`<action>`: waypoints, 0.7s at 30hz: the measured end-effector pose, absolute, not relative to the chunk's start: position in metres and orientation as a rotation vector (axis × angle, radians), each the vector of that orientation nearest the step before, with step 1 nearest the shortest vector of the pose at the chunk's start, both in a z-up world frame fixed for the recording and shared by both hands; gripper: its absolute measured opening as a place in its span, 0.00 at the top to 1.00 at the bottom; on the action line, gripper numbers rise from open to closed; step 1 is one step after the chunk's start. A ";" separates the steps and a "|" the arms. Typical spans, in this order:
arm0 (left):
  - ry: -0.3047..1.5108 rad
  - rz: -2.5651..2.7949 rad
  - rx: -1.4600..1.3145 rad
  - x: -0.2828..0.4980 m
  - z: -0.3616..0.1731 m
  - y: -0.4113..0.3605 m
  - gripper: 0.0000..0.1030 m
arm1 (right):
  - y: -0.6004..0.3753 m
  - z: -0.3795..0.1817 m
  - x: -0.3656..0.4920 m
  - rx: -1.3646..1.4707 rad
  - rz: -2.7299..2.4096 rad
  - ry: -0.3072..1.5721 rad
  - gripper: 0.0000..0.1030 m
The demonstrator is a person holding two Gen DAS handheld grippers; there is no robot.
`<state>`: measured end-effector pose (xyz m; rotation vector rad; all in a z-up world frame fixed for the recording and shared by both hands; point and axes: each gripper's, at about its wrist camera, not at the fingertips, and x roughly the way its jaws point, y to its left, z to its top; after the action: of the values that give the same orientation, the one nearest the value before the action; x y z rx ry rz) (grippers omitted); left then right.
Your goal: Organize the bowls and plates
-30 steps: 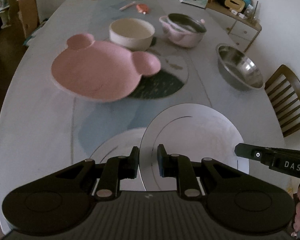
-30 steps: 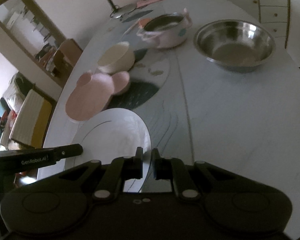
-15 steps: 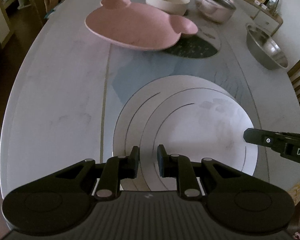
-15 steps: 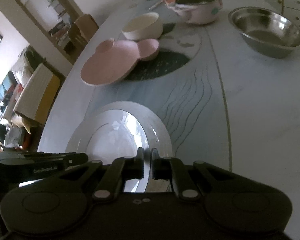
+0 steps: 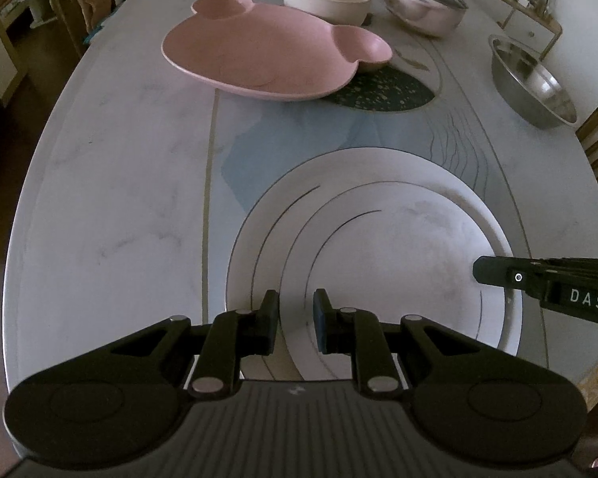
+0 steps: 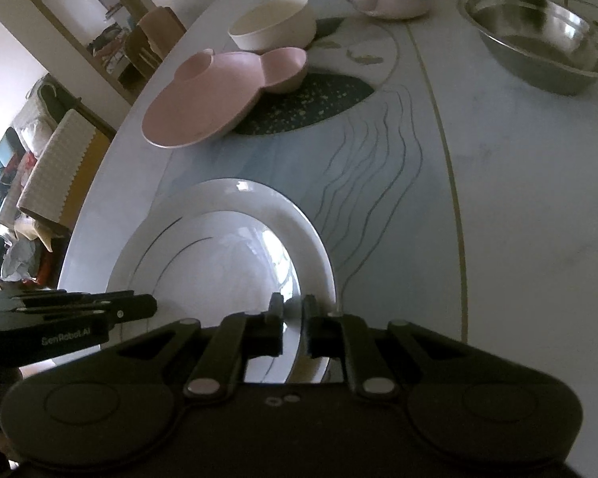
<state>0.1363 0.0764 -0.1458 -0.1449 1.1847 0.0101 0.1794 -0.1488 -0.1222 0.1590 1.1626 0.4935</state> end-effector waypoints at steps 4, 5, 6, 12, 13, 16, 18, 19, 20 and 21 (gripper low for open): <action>1.188 0.008 -0.137 0.138 -0.145 0.075 0.84 | -0.147 -0.122 0.180 0.149 0.484 1.165 0.89; 1.189 0.006 -0.136 0.138 -0.145 0.075 0.83 | -0.146 -0.121 0.181 0.148 0.480 1.167 0.89; 1.189 0.004 -0.139 0.138 -0.146 0.076 0.83 | -0.145 -0.121 0.181 0.148 0.477 1.170 0.89; 1.188 -0.006 -0.142 0.138 -0.146 0.078 0.83 | -0.144 -0.118 0.181 0.149 0.461 1.181 0.85; 1.186 -0.007 -0.142 0.137 -0.146 0.079 0.83 | -0.143 -0.116 0.181 0.144 0.459 1.176 0.84; 1.181 -0.007 -0.149 0.135 -0.145 0.080 0.83 | -0.143 -0.111 0.178 0.132 0.454 1.151 0.83; 1.172 -0.006 -0.141 0.133 -0.144 0.079 0.83 | -0.143 -0.107 0.176 0.130 0.453 1.137 0.81; 1.163 -0.012 -0.133 0.132 -0.142 0.078 0.83 | -0.143 -0.105 0.175 0.128 0.451 1.132 0.81; 1.154 -0.016 -0.125 0.130 -0.139 0.077 0.83 | -0.143 -0.103 0.175 0.126 0.450 1.127 0.81; 1.146 -0.018 -0.120 0.129 -0.137 0.077 0.83 | -0.143 -0.101 0.174 0.126 0.452 1.122 0.80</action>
<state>0.1291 0.0768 -0.1371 -0.1199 1.1456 -0.0182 0.1736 -0.1433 -0.1010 0.1256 1.1224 0.4516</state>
